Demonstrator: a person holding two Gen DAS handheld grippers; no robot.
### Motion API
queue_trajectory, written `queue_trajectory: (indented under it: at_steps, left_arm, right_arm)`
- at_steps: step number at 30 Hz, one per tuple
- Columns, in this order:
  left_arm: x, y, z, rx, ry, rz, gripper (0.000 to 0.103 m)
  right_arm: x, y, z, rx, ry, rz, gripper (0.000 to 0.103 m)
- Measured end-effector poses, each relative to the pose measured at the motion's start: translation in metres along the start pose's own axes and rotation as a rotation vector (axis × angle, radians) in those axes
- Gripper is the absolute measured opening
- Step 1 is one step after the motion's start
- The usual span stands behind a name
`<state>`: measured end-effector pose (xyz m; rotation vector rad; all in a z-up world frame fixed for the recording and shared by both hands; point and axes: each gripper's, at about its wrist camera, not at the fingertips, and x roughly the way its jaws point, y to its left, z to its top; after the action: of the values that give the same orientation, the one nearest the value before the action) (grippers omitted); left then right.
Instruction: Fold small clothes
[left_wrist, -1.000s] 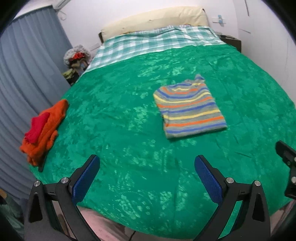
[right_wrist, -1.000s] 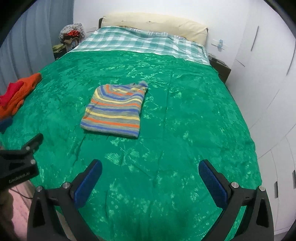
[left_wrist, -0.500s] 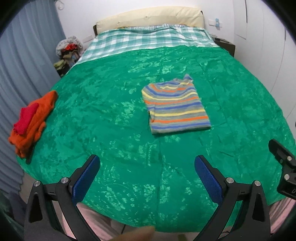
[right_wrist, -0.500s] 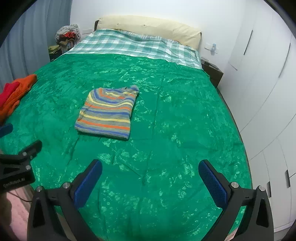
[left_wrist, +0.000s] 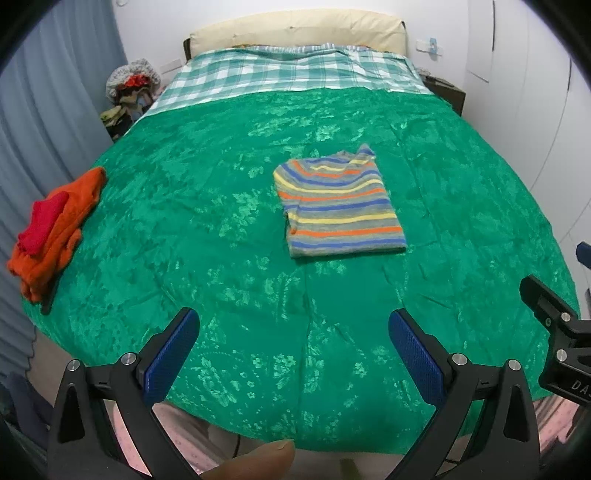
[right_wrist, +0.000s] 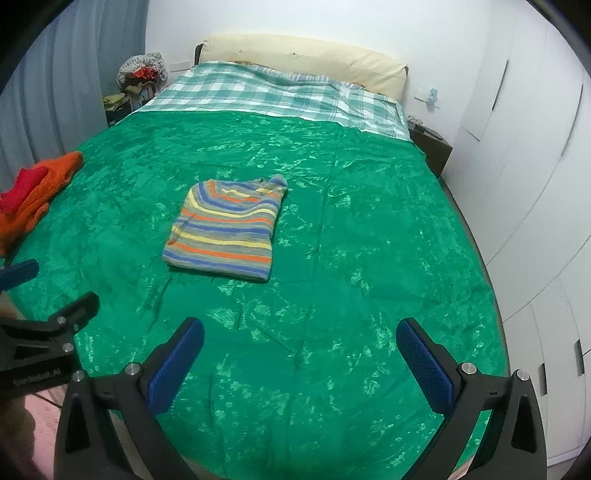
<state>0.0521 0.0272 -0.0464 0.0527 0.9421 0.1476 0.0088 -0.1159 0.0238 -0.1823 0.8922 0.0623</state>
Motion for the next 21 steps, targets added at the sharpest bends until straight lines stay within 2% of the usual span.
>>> queue_trajectory:
  at_steps: [9,15,21]
  left_arm:
    - [-0.0071,0.0032,0.0007,-0.024,-0.016,-0.012,0.103]
    - [-0.009,0.0022,0.0027,-0.001,-0.033,-0.001,0.103]
    - [-0.0091,-0.0025,0.0042,0.016,-0.036,-0.027,0.103]
  right_arm:
    - [-0.0041,0.003,0.0006,0.012,0.01,0.045,0.102]
    - [-0.0081,0.0035,0.0021,0.015,0.007,0.033,0.102]
    - [-0.0079,0.0033,0.002,0.016,0.008,0.032,0.102]
